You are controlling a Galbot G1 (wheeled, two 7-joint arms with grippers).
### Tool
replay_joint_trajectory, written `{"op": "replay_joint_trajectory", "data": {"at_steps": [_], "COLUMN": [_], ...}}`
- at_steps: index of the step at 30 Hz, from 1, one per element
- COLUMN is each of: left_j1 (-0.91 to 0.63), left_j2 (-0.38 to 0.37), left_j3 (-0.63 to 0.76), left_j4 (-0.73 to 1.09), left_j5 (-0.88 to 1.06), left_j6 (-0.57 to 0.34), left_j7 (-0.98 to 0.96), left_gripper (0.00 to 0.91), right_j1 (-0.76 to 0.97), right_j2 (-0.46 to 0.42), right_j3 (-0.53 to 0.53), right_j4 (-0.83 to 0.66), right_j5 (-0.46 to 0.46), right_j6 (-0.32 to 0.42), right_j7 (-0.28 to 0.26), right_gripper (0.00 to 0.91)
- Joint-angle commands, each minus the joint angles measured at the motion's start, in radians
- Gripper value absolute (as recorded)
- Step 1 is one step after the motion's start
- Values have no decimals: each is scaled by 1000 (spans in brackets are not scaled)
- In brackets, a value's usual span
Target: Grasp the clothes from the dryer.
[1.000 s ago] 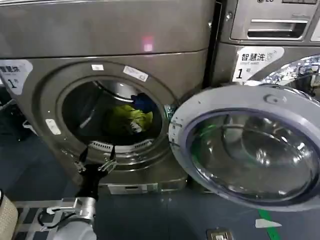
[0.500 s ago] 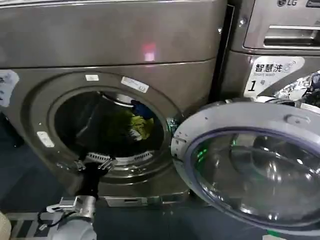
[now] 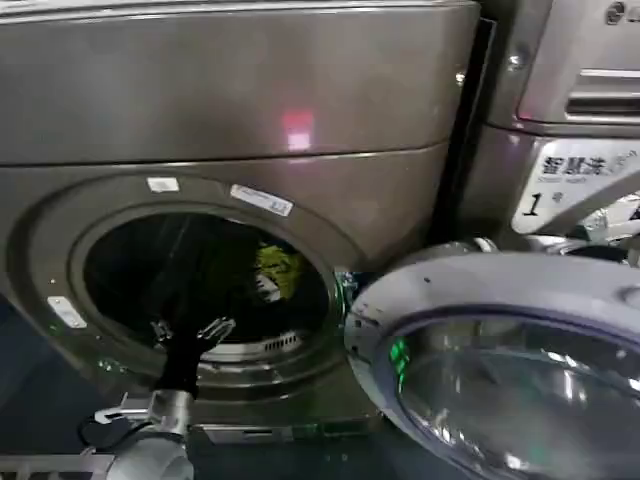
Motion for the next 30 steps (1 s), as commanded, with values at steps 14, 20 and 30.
{"op": "replay_joint_trajectory", "data": {"at_steps": [14, 20, 30], "left_j1": [-382, -590, -920], "left_j2": [-21, -83, -167], "left_j3": [61, 84, 84], "left_j4": [399, 631, 1051], "left_j5": [-42, -23, -20], "left_j6": [-4, -34, -86], "left_j7": [49, 92, 156], "left_gripper": [907, 907, 907], "right_j1": [-43, -63, -78], "right_j2": [-16, -15, -13], "right_j3": [58, 79, 95], "right_j4": [27, 17, 11], "right_j5": [-25, -42, -38], "right_j6": [-63, -56, -34], "right_j7": [18, 11, -9], "right_gripper": [907, 907, 907]}}
